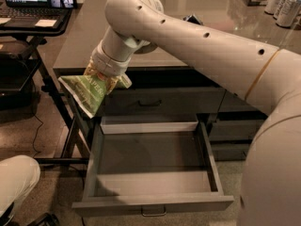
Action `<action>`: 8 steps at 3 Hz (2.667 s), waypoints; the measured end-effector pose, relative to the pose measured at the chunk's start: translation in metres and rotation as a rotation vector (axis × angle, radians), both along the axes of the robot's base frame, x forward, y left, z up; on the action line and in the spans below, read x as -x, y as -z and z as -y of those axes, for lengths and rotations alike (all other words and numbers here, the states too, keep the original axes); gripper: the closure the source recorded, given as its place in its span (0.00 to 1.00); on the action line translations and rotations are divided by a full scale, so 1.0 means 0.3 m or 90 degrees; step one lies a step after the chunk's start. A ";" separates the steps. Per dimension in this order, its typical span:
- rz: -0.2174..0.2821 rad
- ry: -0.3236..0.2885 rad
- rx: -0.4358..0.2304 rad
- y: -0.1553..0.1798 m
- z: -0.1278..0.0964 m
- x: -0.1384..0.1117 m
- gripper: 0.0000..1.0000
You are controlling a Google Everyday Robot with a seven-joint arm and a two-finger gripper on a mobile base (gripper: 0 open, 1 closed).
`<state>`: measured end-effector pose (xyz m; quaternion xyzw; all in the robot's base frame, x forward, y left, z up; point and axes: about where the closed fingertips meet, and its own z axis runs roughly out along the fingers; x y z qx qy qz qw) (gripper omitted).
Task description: Pick green jalapeno chip bag from middle drawer and place on counter
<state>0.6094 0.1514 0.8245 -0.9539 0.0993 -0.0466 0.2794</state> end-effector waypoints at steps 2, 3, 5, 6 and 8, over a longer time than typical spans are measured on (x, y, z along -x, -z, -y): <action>0.071 0.049 -0.055 -0.162 -0.062 -0.077 1.00; 0.098 0.094 -0.107 -0.243 -0.085 -0.148 1.00; 0.132 0.205 -0.165 -0.325 -0.025 -0.345 1.00; 0.114 0.282 -0.178 -0.343 0.005 -0.426 1.00; 0.078 0.302 -0.170 -0.346 -0.034 -0.543 0.57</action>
Offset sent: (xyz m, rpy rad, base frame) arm 0.0427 0.0337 0.0987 0.1552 -0.2095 -0.1356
